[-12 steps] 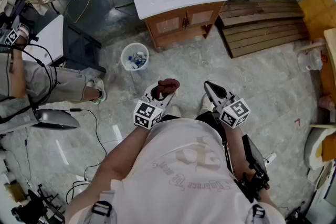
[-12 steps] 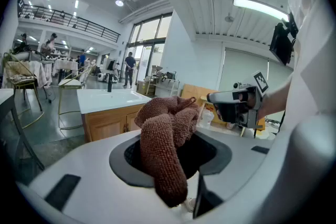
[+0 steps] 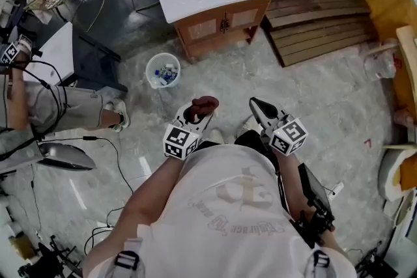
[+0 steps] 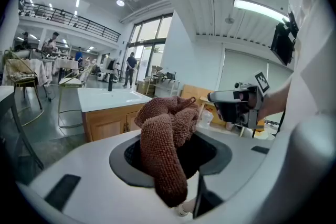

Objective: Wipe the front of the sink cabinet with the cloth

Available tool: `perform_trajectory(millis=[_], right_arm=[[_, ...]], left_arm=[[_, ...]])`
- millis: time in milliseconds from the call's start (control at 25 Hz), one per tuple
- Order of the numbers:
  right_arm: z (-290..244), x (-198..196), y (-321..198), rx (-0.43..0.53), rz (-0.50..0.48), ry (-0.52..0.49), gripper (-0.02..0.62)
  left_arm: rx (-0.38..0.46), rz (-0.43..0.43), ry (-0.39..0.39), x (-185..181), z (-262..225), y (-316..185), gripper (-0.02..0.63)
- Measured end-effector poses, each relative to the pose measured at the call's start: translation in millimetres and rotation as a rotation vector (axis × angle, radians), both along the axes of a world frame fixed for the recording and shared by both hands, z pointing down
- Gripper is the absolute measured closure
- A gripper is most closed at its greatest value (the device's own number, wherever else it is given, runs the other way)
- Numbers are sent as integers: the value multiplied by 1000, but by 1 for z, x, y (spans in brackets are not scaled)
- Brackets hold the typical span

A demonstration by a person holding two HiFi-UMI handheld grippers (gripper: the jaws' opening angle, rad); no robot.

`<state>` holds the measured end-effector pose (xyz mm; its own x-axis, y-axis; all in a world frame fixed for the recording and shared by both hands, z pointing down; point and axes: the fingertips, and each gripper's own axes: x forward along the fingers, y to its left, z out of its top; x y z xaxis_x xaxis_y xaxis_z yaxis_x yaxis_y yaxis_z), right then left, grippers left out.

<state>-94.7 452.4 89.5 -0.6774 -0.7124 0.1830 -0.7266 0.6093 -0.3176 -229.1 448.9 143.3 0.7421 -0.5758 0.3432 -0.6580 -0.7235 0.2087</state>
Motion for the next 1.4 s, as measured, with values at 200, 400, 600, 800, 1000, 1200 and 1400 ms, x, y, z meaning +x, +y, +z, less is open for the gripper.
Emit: perform_trajectory(millis=[200, 400, 600, 800, 1000, 1200, 1400], right_arm=[[0, 0, -7, 1, 4, 8, 583], [10, -4, -5, -17, 6, 6, 583], [7, 0, -18, -31, 28, 4, 583], [0, -4, -23, -21, 16, -3, 583], [1, 0, -31, -35, 3, -4, 583], [2, 6, -50, -40, -27, -9, 583], [13, 19, -80, -63, -71, -22, 583]], left_arm=[[6, -8, 9, -3, -2, -2, 428], [-14, -2, 6, -4, 11, 4, 428], [-7, 19, 15, 3, 0, -10, 428], [1, 5, 11, -2, -5, -21, 428], [-7, -19, 12, -2, -8, -28, 428], [-34, -44, 0, 5, 1, -39, 428], [-51, -71, -22, 23, 4, -61, 428]])
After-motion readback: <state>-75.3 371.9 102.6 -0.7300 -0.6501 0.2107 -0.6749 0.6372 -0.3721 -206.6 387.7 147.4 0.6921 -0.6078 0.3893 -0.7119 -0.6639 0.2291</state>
